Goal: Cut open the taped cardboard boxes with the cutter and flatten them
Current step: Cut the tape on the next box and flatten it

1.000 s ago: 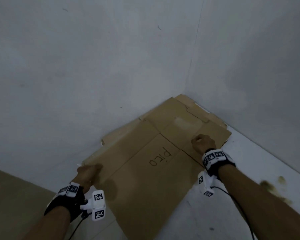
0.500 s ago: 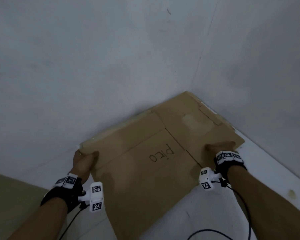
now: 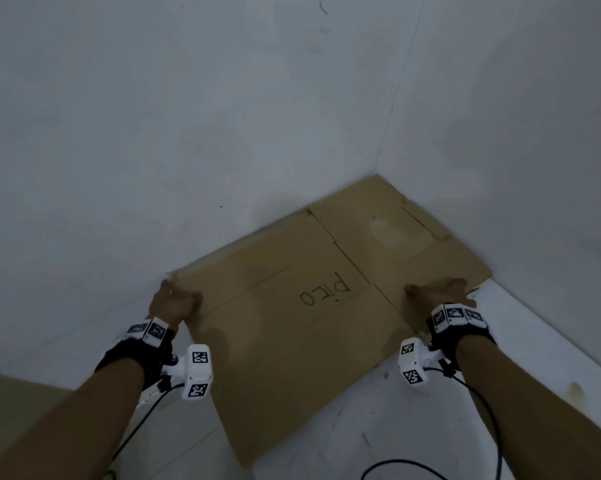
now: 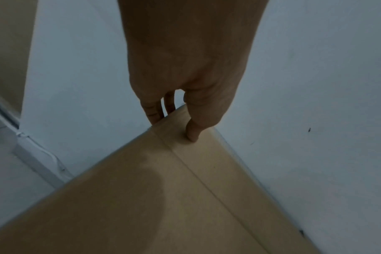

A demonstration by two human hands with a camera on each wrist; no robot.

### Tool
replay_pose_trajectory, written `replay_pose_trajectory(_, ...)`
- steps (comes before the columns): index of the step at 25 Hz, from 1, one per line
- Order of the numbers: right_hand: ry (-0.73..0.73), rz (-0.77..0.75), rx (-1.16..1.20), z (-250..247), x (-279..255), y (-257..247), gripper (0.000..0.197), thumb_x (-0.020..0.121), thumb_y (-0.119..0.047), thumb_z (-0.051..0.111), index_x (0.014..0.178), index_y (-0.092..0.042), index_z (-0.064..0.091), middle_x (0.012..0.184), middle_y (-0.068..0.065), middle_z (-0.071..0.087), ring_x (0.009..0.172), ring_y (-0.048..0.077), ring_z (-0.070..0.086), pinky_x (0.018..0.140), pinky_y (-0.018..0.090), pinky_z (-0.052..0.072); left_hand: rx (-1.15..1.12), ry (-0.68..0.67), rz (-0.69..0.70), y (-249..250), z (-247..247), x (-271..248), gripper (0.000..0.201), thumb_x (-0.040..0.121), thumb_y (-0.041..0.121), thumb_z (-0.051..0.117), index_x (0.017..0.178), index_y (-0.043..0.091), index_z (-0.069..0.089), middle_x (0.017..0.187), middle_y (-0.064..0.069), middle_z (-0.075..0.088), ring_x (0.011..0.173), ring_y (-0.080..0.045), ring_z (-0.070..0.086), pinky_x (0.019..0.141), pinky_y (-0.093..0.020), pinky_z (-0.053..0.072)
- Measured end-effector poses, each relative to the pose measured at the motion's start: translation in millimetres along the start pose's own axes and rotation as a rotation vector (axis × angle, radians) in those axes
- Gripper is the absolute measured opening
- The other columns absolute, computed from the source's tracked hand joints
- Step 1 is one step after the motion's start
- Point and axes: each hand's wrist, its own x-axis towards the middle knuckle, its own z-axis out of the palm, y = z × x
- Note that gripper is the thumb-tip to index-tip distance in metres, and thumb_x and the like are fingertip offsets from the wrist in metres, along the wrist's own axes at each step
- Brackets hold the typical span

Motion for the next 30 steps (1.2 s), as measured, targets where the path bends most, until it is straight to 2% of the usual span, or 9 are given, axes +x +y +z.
replay_pose_trajectory(3,-0.021,-0.072,-0.040,3.5,7.1,0.4,0.114,0.074,-0.053,0.081,0.155,-0.005,0.017,0.154,0.023,0.031,0.139,0.043,0.035,0.112,0.055,0.036,0.104,0.033,-0.025,1.1,6.0,8.5,0.081,0.093,0.033,0.068,0.151,-0.004,0.026,0.149,-0.030,0.039,0.131,-0.046,0.045,0.107,-0.052,0.042)
replay_pose_trajectory(7,-0.021,-0.096,-0.097,10.5,17.6,-2.4,0.119,0.074,-0.057,0.079,0.158,-0.011,0.008,0.159,0.025,0.017,0.144,0.042,0.026,0.112,0.059,0.033,0.127,0.011,-0.051,1.2,6.6,13.3,0.079,0.090,0.038,0.068,0.145,-0.006,0.032,0.139,-0.029,0.048,0.119,-0.045,0.054,0.099,-0.051,0.050)
replay_pose_trajectory(10,-0.031,-0.090,-0.117,13.3,19.6,-2.5,0.115,0.077,-0.058,0.076,0.158,-0.013,0.007,0.158,0.027,0.019,0.143,0.043,0.028,0.111,0.058,0.035,0.163,0.055,-0.071,7.2,8.8,6.2,0.076,0.093,0.038,0.064,0.144,-0.008,0.032,0.142,-0.029,0.045,0.126,-0.045,0.048,0.104,-0.048,0.045)
replay_pose_trajectory(15,-0.015,-0.150,-0.113,6.1,10.3,7.6,0.101,0.080,-0.058,0.072,0.154,-0.014,0.019,0.151,0.027,0.028,0.136,0.044,0.033,0.105,0.053,0.038,0.153,0.146,-0.120,43.9,9.2,-30.2,0.091,0.090,0.035,0.067,0.155,0.004,0.012,0.158,-0.025,0.015,0.142,-0.043,0.025,0.114,-0.048,0.031)
replay_pose_trajectory(17,-0.005,-0.178,-0.019,-5.1,1.9,12.9,0.092,0.081,-0.055,0.073,0.151,-0.015,0.029,0.146,0.026,0.034,0.132,0.043,0.038,0.105,0.050,0.039,0.120,0.136,-0.017,55.3,8.0,-41.0,0.092,0.086,0.042,0.066,0.158,0.016,0.013,0.162,-0.020,0.008,0.145,-0.040,0.022,0.116,-0.052,0.028)
replay_pose_trajectory(19,-0.029,-0.218,0.069,-19.9,-10.3,24.1,0.076,0.081,-0.056,0.073,0.139,-0.014,0.048,0.138,0.023,0.047,0.124,0.039,0.048,0.102,0.043,0.044,0.134,0.120,0.193,68.5,10.4,-53.0,0.077,0.079,0.047,0.058,0.148,0.019,0.040,0.154,-0.019,0.032,0.136,-0.037,0.039,0.111,-0.046,0.035)
replay_pose_trajectory(22,-0.068,-0.297,0.184,-47.0,-39.6,55.5,0.042,0.086,-0.053,0.069,0.101,-0.013,0.068,0.110,0.012,0.069,0.096,0.028,0.064,0.083,0.031,0.048,0.199,-0.061,0.469,98.5,31.4,-87.3,0.032,0.091,0.031,0.062,0.120,0.020,0.068,0.131,-0.009,0.061,0.121,-0.028,0.056,0.100,-0.034,0.043)
replay_pose_trajectory(26,-0.045,-0.293,0.285,-98.4,-80.0,129.3,0.033,0.088,-0.051,0.068,0.081,-0.019,0.069,0.078,0.002,0.072,0.073,0.023,0.068,0.073,0.038,0.057,0.287,-0.330,0.706,142.8,82.9,-148.3,0.011,0.093,0.027,0.064,0.101,0.032,0.070,0.118,0.001,0.067,0.106,-0.019,0.063,0.095,-0.035,0.051)
replay_pose_trajectory(30,0.085,-0.158,0.347,-169.8,-98.7,232.0,0.026,0.088,-0.044,0.070,0.080,-0.020,0.071,0.078,0.003,0.074,0.075,0.022,0.070,0.070,0.033,0.057,0.403,-0.542,0.933,179.3,159.1,-237.0,0.016,0.096,0.023,0.062,0.105,0.021,0.074,0.109,0.005,0.066,0.104,-0.017,0.063,0.098,-0.031,0.049)
